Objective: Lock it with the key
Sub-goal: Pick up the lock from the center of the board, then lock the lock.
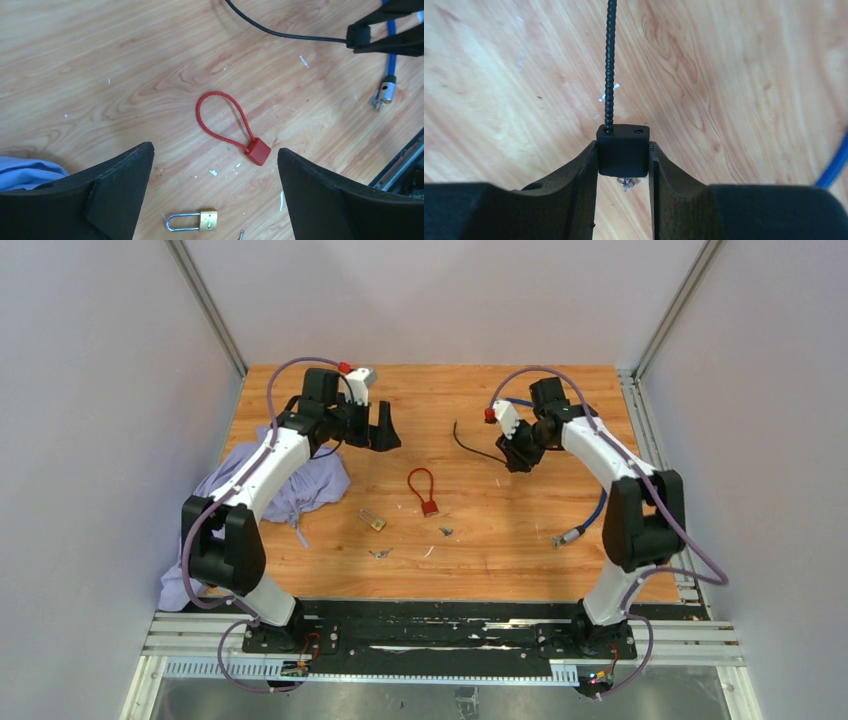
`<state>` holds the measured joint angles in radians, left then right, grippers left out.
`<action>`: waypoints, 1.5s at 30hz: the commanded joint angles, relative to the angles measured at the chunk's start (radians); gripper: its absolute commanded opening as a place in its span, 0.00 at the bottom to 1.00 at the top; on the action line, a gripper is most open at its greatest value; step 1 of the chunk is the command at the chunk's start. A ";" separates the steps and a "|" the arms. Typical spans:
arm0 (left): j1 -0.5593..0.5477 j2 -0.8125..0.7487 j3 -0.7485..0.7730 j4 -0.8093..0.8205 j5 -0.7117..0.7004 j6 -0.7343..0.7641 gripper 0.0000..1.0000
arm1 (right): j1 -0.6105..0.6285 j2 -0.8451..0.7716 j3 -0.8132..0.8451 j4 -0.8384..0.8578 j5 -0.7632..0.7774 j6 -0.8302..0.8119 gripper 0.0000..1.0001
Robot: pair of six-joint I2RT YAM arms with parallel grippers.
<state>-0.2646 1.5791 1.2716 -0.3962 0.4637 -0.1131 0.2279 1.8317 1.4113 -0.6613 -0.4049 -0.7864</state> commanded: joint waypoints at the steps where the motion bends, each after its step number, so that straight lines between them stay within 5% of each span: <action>1: 0.016 0.003 0.045 -0.039 0.147 0.011 0.98 | 0.042 -0.193 -0.093 0.127 -0.093 0.109 0.01; 9: 0.016 0.013 -0.033 0.226 0.272 -0.237 0.93 | 0.120 -0.423 -0.190 0.244 -0.110 0.222 0.01; 18: 0.015 -0.002 -0.115 0.524 0.373 -0.516 0.85 | 0.238 -0.493 -0.242 0.255 -0.015 0.262 0.01; 38: 0.015 0.023 -0.063 0.306 0.120 -0.324 0.67 | 0.356 -0.570 -0.309 0.266 -0.032 0.267 0.01; 45: 0.011 0.063 -0.032 0.276 0.154 -0.312 0.45 | 0.364 -0.574 -0.319 0.266 -0.026 0.263 0.01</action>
<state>-0.2474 1.6100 1.2030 -0.1001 0.6018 -0.4549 0.5762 1.2823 1.1004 -0.4236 -0.4259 -0.5266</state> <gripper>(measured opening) 0.496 0.355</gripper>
